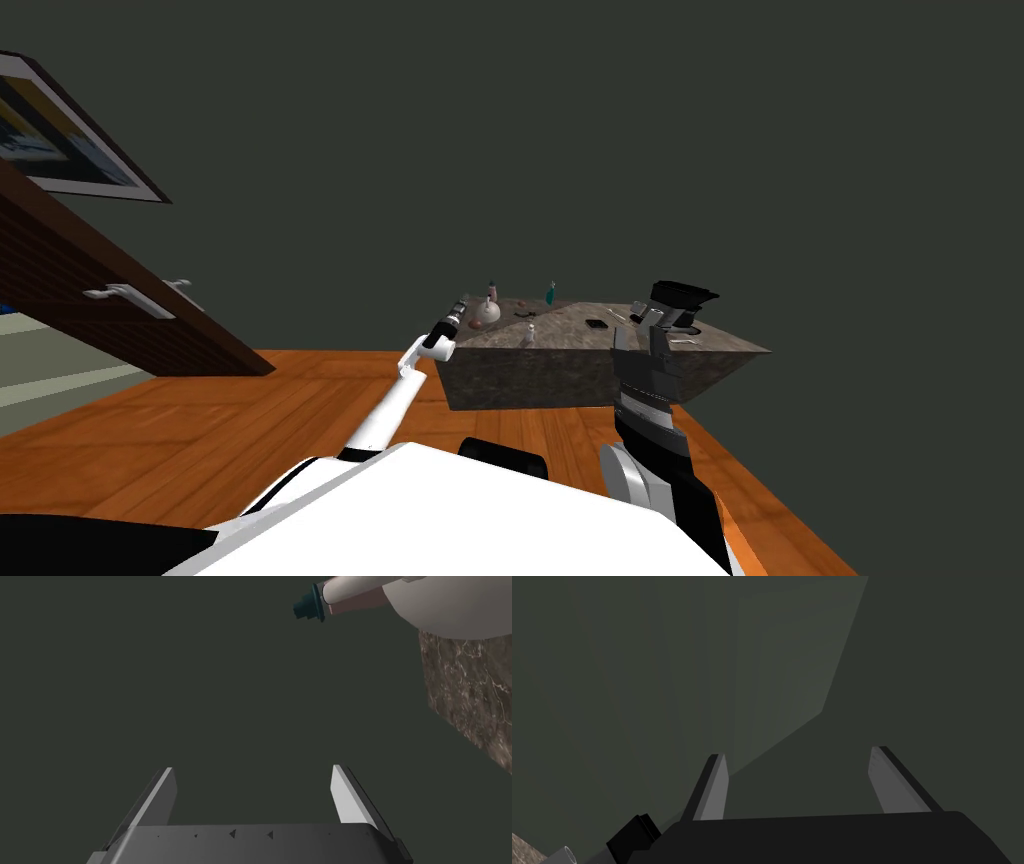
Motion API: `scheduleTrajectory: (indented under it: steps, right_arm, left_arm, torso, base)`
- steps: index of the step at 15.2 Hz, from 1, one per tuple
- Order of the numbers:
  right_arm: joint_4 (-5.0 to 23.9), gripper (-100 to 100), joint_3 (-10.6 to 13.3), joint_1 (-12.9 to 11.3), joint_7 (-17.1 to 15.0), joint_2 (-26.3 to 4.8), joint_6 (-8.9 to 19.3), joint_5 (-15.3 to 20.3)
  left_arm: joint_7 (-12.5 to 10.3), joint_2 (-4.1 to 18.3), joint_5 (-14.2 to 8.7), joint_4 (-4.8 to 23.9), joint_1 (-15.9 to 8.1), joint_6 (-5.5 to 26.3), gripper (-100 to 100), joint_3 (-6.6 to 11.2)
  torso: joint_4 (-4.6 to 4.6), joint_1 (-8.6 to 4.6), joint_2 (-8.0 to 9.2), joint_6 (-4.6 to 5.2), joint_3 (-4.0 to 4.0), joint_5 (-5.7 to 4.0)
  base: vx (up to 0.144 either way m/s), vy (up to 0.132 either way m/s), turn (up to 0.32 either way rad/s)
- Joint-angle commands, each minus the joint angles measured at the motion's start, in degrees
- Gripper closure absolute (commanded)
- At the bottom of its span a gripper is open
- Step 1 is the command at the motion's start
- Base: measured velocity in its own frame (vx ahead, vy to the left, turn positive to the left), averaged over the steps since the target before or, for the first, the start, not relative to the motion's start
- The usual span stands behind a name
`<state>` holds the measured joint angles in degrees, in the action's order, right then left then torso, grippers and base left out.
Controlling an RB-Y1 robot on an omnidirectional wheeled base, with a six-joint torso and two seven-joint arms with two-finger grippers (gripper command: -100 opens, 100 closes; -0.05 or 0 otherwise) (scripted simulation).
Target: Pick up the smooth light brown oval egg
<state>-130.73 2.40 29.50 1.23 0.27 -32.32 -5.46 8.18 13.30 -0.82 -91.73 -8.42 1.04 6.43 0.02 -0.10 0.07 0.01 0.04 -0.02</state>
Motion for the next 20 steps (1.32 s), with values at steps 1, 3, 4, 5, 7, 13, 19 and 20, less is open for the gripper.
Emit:
scheduleTrajectory:
  steps: [1,3,4,5,7,13,19,20]
  right_arm:
    - [0.00,0,0.00,0.00,0.00,0.00,0.00,0.00]
    - [0.00,0,0.00,0.00,0.00,0.00,0.00,0.00]
    - [0.00,0,0.00,0.00,0.00,0.00,0.00,0.00]
    - [0.00,0,0.00,0.00,0.00,0.00,0.00,0.00]
    - [0.00,0,0.00,0.00,0.00,0.00,0.00,0.00]
    - [0.00,0,0.00,0.00,0.00,0.00,0.00,0.00]
    - [0.00,0,0.00,0.00,0.00,0.00,0.00,0.00]
    - [0.00,0,0.00,0.00,0.00,0.00,0.00,0.00]
  left_arm:
    - [0.03,0.09,-0.18,2.40,-1.02,0.78,-100,0.05]
    - [0.12,0.47,-0.75,5.23,-4.17,3.69,-100,0.32]
    - [0.12,0.47,-0.75,6.27,-4.17,3.69,-100,0.32]
    - [0.21,0.78,-1.31,7.96,-6.40,5.78,-100,0.59]
    - [0.21,0.78,-1.31,10.20,-7.32,6.62,-100,0.59]
    - [0.39,1.21,-2.43,17.29,-13.52,12.48,-100,1.10]
    - [0.55,1.40,-3.51,23.67,-18.97,18.22,-100,1.58]
    - [0.55,1.40,-3.51,24.98,-19.53,18.22,-100,1.58]
  torso:
    - [0.00,0.00,0.00,0.00,0.00,0.00]
    - [0.00,-0.03,-0.01,0.00,-0.01,0.00]
    - [0.00,-0.05,0.01,0.00,0.00,-0.01]
    - [-0.01,-0.03,0.01,0.00,0.00,0.00]
    - [0.01,-0.04,0.03,0.00,0.01,-0.01]
    - [0.00,0.01,-0.01,-0.01,-0.01,0.00]
    - [-0.01,0.01,-0.03,-0.01,-0.02,0.00]
    - [0.00,0.01,-0.03,0.00,-0.01,0.00]
  base:
    - [-0.021,-0.022,0.009]
    - [-0.029,-0.033,0.027]
    - [-0.028,-0.026,0.013]
    - [-0.035,-0.026,0.034]
    - [-0.033,-0.024,0.019]
    - [-0.025,-0.022,0.018]
    - [-0.023,-0.020,0.016]
    - [-0.027,-0.021,0.023]
